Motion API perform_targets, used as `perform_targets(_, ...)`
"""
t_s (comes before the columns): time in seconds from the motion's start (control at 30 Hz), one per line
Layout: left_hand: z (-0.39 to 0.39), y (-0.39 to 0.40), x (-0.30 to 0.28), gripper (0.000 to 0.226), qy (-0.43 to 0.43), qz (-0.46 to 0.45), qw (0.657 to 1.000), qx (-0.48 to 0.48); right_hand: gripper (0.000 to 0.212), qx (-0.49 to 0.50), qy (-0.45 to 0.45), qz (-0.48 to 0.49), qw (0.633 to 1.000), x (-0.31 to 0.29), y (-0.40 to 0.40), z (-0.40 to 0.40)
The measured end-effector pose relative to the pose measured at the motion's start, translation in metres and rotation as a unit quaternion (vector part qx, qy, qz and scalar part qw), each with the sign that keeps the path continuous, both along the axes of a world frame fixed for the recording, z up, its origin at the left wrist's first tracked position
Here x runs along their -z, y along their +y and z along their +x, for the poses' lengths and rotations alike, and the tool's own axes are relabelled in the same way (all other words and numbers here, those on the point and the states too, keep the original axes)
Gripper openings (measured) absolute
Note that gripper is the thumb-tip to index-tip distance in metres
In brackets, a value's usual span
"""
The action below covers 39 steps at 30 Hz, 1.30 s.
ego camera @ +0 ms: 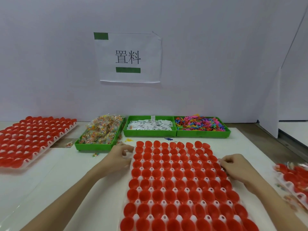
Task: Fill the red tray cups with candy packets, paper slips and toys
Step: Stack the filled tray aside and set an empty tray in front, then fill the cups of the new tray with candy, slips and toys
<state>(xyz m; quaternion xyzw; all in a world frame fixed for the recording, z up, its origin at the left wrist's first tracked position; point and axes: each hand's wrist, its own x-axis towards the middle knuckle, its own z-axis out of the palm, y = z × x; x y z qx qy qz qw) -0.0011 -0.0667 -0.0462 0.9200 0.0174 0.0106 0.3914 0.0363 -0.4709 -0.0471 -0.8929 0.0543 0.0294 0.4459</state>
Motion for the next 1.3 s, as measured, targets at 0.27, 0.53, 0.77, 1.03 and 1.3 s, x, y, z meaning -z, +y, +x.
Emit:
perform_targets(0.27,0.014,-0.003,0.010,0.018,-0.050,-0.074,0.996,-0.017,0.036,-0.050,0.000,0.000,0.999,-0.001,-0.008,0.016)
perform_targets(0.53,0.019,-0.016,0.018,0.026,-0.102,-0.085,0.987,-0.095,0.028,-0.159,0.095,0.206,0.961,-0.004,-0.041,0.019)
perform_targets(0.77,0.021,-0.020,0.026,0.032,-0.135,-0.051,0.982,-0.119,0.034,-0.211,0.165,0.277,0.923,-0.005,-0.061,0.025)
perform_targets(1.03,0.022,-0.022,0.027,0.030,-0.141,-0.039,0.981,-0.126,0.035,-0.248,0.179,0.292,0.906,-0.003,-0.068,0.029)
perform_targets(1.3,0.026,-0.023,0.033,0.022,-0.173,0.005,0.976,-0.136,0.036,-0.227,0.174,0.333,0.899,0.001,-0.076,0.030)
